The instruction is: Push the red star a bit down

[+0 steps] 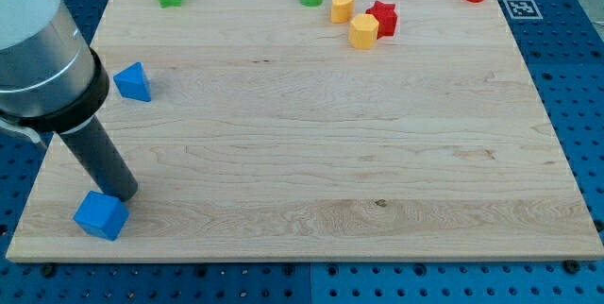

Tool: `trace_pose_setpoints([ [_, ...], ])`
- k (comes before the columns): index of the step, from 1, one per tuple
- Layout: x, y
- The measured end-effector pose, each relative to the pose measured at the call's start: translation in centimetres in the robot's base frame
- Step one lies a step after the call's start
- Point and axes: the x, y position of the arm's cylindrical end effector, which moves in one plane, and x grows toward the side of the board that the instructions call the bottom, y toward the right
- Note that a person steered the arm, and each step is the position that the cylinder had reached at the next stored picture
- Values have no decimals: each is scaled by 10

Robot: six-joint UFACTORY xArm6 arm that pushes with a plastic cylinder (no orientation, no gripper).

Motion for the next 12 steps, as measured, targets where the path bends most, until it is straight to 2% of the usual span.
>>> trace_pose_setpoints([
  [1, -1, 25],
  [3, -1, 133],
  [5, -1, 151],
  [6, -22, 151],
  [7, -90, 157],
  [8, -139, 191],
  [10, -142, 307],
  [12, -146, 347],
])
